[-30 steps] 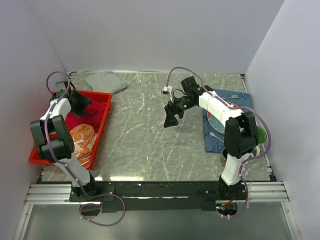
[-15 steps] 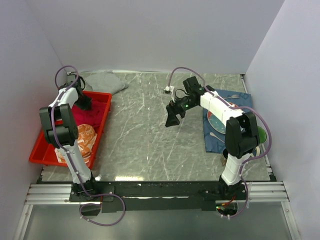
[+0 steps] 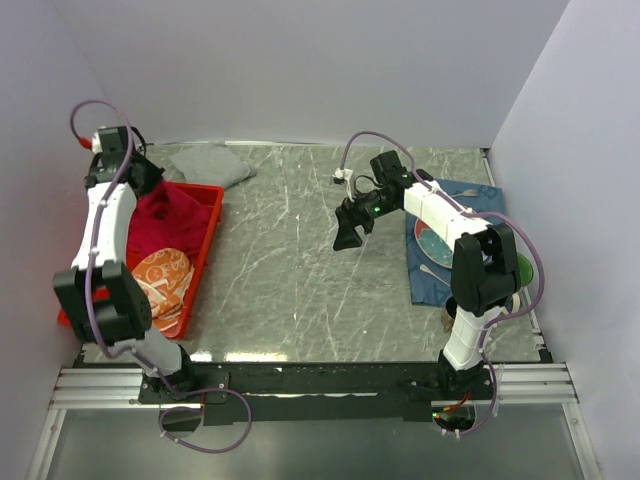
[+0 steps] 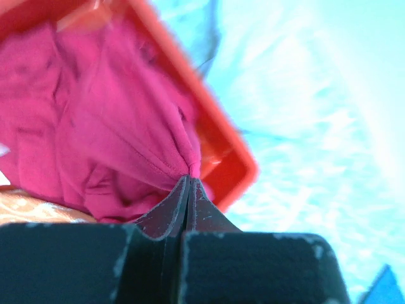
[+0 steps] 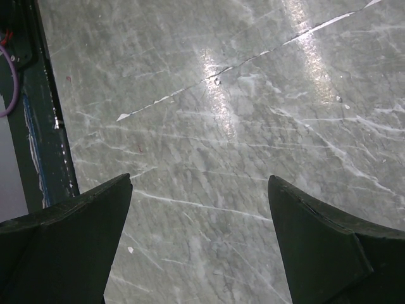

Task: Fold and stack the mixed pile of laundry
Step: Pick up the T-shirt and place it in the bin, then place the T-shirt at the center of the board.

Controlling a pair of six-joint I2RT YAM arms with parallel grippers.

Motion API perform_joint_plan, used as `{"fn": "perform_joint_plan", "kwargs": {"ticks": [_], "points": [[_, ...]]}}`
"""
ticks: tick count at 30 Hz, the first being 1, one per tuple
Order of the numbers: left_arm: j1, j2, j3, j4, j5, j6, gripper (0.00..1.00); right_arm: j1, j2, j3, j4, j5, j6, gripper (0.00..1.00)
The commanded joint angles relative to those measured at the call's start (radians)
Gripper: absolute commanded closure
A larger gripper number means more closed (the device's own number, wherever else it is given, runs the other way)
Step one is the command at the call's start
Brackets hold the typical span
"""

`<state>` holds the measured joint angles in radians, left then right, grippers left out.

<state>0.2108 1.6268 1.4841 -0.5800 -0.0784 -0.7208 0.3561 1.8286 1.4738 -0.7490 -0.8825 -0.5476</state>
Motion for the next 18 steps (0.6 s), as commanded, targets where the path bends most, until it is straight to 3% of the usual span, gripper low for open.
{"fn": "perform_joint_plan", "kwargs": {"ticks": [1, 5, 8, 14, 18], "points": [[-0.007, -0.159, 0.079, 0.113, 0.043, 0.053, 0.99, -0.009, -0.043, 0.063, -0.010, -0.019, -0.006, 0.05], [-0.103, -0.319, 0.122, 0.259, 0.034, 0.162, 0.99, -0.009, -0.054, 0.109, -0.029, -0.019, -0.023, 0.05], [-0.235, -0.404, 0.139, 0.406, 0.029, 0.277, 0.99, -0.011, -0.055, 0.152, -0.047, -0.019, -0.040, 0.05], [-0.416, -0.352, 0.369, 0.393, 0.126, 0.354, 0.99, -0.017, -0.081, 0.213, -0.052, -0.030, -0.063, 0.04], [-0.601, -0.295, 0.500, 0.404, 0.131, 0.382, 0.99, -0.040, -0.120, 0.233, -0.036, -0.076, -0.052, 0.02]]}}
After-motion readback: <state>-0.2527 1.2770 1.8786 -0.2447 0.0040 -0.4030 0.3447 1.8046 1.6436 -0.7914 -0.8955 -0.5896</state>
